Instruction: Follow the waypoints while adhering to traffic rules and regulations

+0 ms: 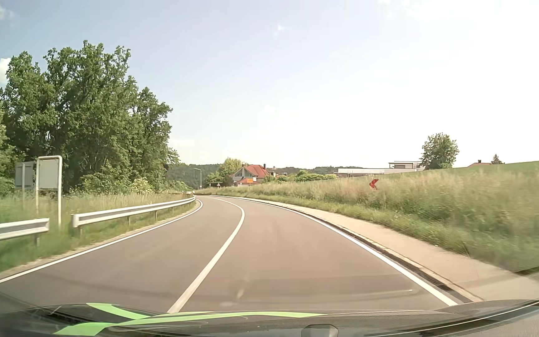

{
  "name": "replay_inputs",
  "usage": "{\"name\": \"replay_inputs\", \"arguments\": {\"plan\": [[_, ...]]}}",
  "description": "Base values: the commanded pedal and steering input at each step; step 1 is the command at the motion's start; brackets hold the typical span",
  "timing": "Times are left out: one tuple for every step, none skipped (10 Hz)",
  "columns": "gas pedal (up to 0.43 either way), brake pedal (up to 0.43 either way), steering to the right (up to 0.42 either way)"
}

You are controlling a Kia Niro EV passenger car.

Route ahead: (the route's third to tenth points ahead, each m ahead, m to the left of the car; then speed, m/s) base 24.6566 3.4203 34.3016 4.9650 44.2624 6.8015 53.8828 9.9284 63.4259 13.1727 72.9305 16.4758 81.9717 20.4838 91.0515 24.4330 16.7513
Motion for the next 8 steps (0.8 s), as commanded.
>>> {"name": "replay_inputs", "arguments": {"plan": [[0.079, 0.0, -0.038], [0.079, 0.0, -0.039], [0.079, 0.0, -0.039], [0.079, 0.0, -0.038], [0.079, 0.0, -0.037], [0.079, 0.0, -0.036], [0.079, 0.0, -0.035], [0.059, 0.0, -0.033]]}}
